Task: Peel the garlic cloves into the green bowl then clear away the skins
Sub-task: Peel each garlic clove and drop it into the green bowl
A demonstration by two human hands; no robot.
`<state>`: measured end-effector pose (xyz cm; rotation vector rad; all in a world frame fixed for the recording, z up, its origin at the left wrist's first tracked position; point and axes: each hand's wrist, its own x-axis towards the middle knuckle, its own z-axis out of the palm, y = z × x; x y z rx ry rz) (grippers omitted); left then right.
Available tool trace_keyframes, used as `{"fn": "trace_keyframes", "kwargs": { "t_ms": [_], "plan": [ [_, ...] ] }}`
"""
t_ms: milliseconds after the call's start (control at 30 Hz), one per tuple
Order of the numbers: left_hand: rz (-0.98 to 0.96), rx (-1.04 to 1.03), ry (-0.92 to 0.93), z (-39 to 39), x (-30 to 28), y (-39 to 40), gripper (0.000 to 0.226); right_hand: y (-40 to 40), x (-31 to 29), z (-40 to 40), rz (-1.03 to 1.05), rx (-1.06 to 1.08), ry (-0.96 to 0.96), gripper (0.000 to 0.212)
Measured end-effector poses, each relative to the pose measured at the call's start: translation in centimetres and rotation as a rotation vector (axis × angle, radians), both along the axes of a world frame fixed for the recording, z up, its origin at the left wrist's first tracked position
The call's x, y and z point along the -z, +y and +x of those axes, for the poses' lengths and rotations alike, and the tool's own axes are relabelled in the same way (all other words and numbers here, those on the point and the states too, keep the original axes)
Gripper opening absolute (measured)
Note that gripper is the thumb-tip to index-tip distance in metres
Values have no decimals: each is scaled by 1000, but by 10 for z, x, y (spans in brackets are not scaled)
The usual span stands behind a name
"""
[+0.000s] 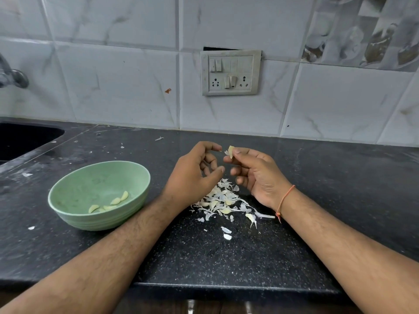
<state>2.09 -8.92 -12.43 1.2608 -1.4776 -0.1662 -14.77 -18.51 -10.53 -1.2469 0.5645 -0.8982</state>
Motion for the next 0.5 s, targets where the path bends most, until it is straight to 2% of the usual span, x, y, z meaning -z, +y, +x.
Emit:
{"fn": "trace_keyframes", "kwargs": {
  "t_ms": [300, 500],
  "plan": [
    [-51, -110, -39, 1, -4, 1, 51, -1, 1, -4, -108, -30, 117, 15],
    [-54, -99, -27, -2, -6, 4, 42, 2, 3, -2, -240, -48, 163, 14]
  ]
}}
